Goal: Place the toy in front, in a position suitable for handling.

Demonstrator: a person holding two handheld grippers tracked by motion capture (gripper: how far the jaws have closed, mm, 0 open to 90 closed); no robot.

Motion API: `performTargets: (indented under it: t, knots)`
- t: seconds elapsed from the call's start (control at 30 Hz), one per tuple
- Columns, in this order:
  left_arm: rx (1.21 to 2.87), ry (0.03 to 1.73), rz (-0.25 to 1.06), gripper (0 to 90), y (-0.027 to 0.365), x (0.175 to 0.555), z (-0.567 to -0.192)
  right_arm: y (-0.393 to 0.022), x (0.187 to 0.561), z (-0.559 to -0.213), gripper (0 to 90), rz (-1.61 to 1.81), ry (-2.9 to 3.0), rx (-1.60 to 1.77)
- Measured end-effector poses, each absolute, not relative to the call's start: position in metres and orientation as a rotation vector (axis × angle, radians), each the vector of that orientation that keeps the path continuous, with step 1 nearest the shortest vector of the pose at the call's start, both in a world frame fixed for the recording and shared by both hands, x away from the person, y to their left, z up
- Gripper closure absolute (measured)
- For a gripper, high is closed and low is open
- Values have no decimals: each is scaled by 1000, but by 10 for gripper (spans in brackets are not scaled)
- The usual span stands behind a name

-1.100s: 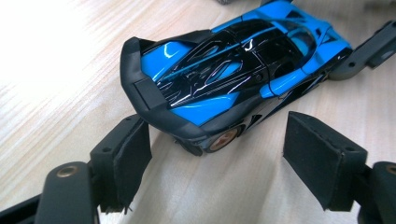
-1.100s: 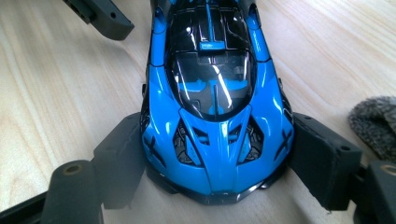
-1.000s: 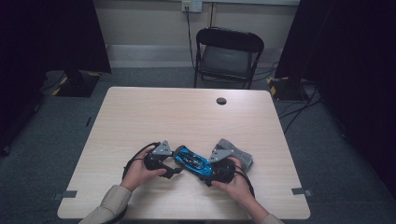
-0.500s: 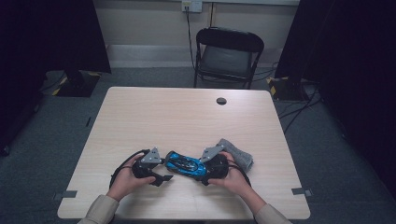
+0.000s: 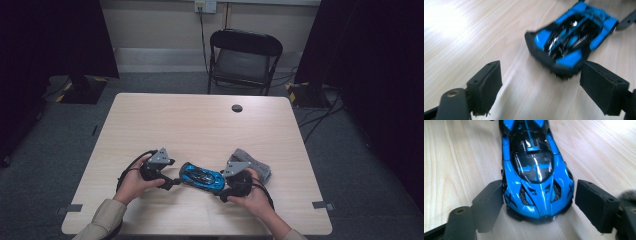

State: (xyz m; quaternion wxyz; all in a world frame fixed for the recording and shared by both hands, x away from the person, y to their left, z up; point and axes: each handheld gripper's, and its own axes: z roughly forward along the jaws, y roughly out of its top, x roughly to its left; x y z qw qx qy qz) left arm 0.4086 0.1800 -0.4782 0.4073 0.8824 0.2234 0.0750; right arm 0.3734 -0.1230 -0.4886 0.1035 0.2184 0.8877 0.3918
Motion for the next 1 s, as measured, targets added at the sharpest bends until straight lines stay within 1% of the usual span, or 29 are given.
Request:
performTargets:
  t: [0.03,0.13,0.17,0.2,0.23,0.27,0.3,0.37,0.4,0.43,0.53,0.57,0.73,0.87,0.93,0.97,1.0]
  knots:
    - [2245,512,169,174,173,412,-477,-126,371,-489,188,1154,2598,680]
    - [2253,469,159,174,166,415,-478,-127,370,-489,195,1151,2600,690]
    - [2263,436,142,143,159,418,-481,-128,369,-491,210,1144,2607,697]
    - [2263,436,142,144,159,418,-481,-128,369,-491,210,1144,2607,697]
    - [2253,427,120,147,155,419,-482,-129,368,-493,230,1144,2604,703]
    - [2252,418,82,134,149,422,-486,-130,367,-494,232,1139,2604,712]
    - [2252,418,82,117,149,422,-486,-130,367,-494,232,1139,2604,712]
    - [2253,404,59,112,142,423,-488,-131,367,-496,255,1145,2607,725]
    - [2248,397,66,117,139,423,-488,-131,367,-497,261,1143,2614,732]
    - [2256,379,62,102,134,423,-489,-132,366,-498,267,1145,2611,726]
    - [2267,380,68,98,133,423,-488,-133,367,-497,268,1140,2612,729]
    - [2282,350,83,102,134,421,-488,-133,367,-497,271,1141,2616,722]
    - [2317,330,126,111,138,414,-488,-133,373,-496,275,1137,2648,687]
    - [2321,352,125,162,148,409,-485,-130,386,-493,288,1119,2708,620]
    - [2314,361,119,165,154,404,-486,-128,389,-493,290,1120,2710,613]
    - [2307,369,123,164,158,401,-486,-127,392,-493,302,1118,2715,603]
    - [2303,373,128,198,163,399,-486,-126,398,-493,325,1123,2709,606]
